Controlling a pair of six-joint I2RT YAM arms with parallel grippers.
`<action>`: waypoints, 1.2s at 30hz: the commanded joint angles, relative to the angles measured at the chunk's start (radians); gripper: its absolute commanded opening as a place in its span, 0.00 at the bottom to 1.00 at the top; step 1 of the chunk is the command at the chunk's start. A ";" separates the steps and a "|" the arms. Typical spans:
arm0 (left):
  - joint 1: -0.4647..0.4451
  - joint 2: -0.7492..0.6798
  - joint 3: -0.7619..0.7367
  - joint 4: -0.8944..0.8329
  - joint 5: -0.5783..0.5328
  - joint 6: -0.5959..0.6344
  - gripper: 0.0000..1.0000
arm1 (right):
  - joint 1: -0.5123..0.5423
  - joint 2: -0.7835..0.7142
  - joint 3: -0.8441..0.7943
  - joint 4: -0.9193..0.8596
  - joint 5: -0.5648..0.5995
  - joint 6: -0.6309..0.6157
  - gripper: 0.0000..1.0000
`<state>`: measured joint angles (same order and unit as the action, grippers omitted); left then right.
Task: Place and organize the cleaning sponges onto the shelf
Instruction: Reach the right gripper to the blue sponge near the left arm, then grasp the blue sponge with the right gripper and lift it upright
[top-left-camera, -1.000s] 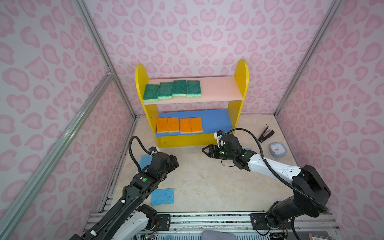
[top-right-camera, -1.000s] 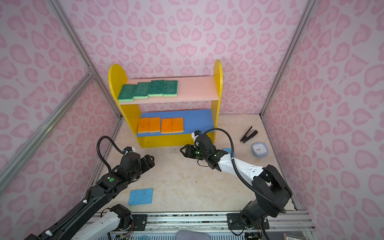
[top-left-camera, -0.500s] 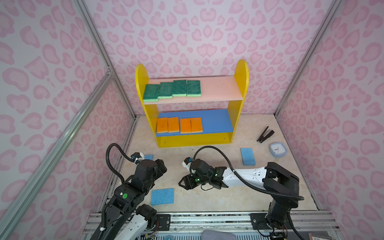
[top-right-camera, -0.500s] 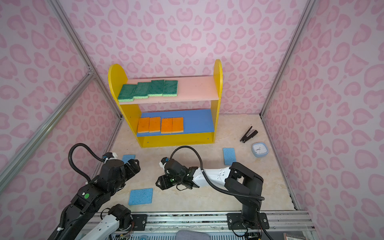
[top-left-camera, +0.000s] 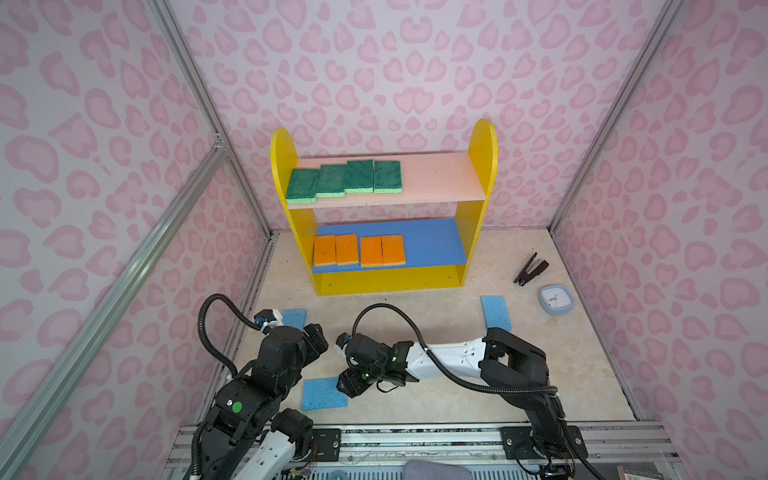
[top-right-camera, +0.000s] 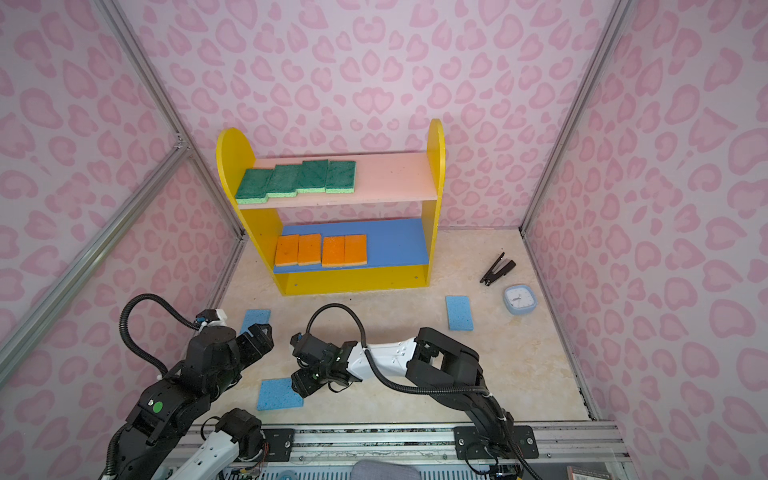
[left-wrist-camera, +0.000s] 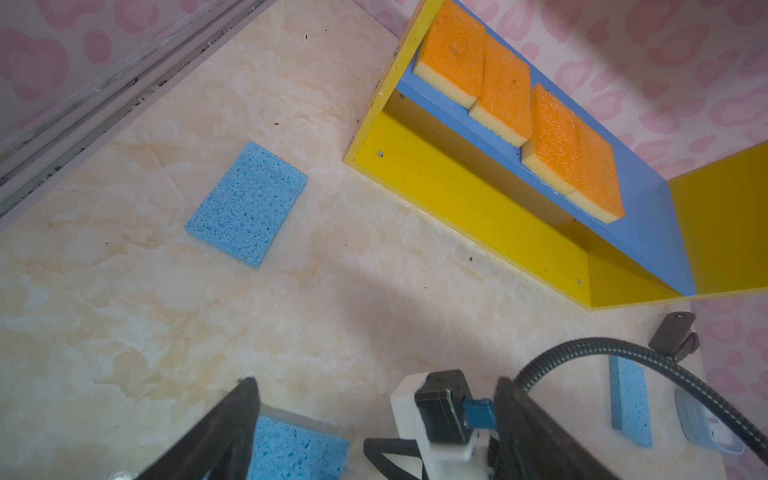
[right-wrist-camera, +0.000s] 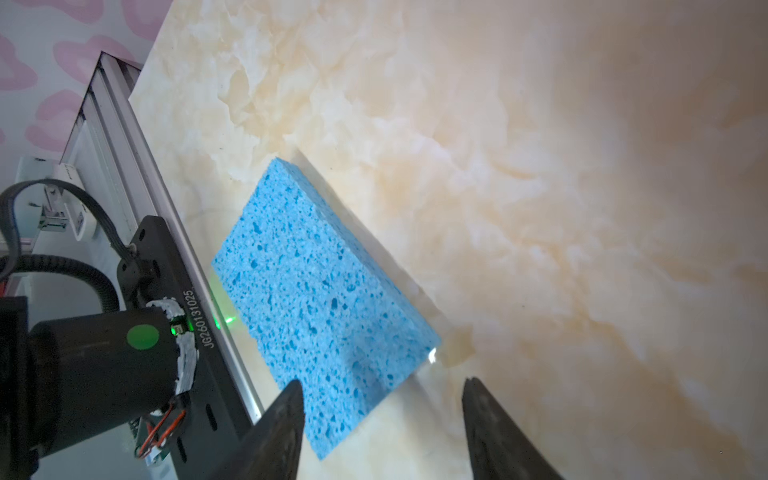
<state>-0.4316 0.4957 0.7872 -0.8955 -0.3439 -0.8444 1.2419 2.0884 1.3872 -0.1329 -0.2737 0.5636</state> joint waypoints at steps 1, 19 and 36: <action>0.003 -0.006 0.003 -0.022 0.000 0.004 0.89 | 0.002 0.044 0.043 -0.071 0.034 -0.050 0.59; 0.005 -0.022 0.019 -0.036 -0.021 0.015 0.91 | -0.020 0.058 0.074 -0.056 0.056 0.041 0.00; 0.007 -0.064 -0.102 0.118 0.084 0.041 0.82 | -0.203 -0.266 -0.132 0.032 0.192 0.357 0.00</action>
<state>-0.4255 0.4370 0.7151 -0.8703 -0.3321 -0.8127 1.0531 1.8534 1.2800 -0.1169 -0.1341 0.8780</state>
